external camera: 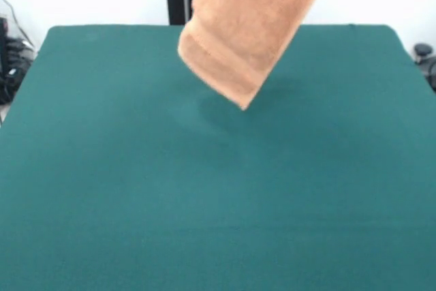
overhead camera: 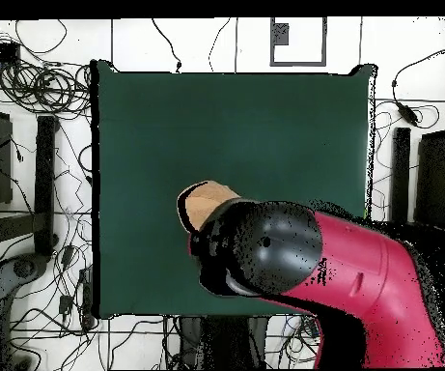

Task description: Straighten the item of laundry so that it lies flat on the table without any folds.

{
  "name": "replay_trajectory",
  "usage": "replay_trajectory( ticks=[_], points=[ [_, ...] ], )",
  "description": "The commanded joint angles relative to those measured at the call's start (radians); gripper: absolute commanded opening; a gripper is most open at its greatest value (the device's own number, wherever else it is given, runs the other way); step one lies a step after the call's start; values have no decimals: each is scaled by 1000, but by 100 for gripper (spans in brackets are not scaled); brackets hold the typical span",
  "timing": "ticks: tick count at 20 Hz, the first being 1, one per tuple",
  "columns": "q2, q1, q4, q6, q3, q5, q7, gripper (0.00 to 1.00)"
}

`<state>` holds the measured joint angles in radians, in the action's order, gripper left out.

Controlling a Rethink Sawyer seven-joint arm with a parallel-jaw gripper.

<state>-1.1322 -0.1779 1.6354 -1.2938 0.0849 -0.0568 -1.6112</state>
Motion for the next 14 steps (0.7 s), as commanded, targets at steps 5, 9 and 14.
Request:
replay_trajectory(
  ticks=[5,9,14],
  points=[
    [-27,18,-18,-150,-4,-47,-251,0],
    [-12,21,-26,-156,-7,-42,-249,0],
    [50,-6,-40,-181,-36,-62,-207,0]
  ],
)
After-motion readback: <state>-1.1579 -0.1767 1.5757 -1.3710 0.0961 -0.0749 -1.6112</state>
